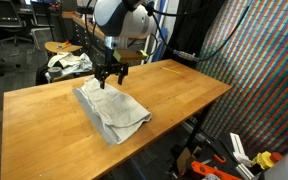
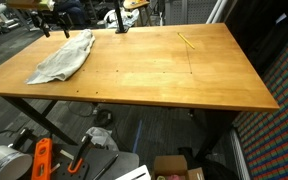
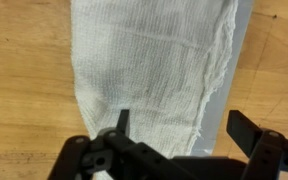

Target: Fold the towel on the table

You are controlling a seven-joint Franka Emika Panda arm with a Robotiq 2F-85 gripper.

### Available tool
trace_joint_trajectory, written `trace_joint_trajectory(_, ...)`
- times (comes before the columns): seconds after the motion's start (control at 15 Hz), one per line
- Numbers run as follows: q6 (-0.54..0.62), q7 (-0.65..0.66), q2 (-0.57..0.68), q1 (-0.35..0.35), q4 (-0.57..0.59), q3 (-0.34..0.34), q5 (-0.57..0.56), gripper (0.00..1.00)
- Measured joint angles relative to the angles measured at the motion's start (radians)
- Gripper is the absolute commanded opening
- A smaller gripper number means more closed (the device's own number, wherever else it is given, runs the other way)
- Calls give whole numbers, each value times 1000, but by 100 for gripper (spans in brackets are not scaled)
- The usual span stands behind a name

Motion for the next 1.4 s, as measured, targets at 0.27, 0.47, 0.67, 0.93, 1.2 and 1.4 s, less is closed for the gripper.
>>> trace_joint_trajectory(0.27,117,75,-122,63,-227,5,-80,100)
trace_joint_trajectory(0.47,155,149,-219,98,-377,30,-78,100)
trace_joint_trajectory(0.67,183,214,-278,124,-450,69,13,100)
trace_joint_trajectory(0.93,324,351,-287,158,-475,106,59,100)
trace_joint_trajectory(1.2,427,638,-269,182,-471,106,-180,100)
trace_joint_trajectory(1.4,413,875,-250,186,-442,69,-446,100)
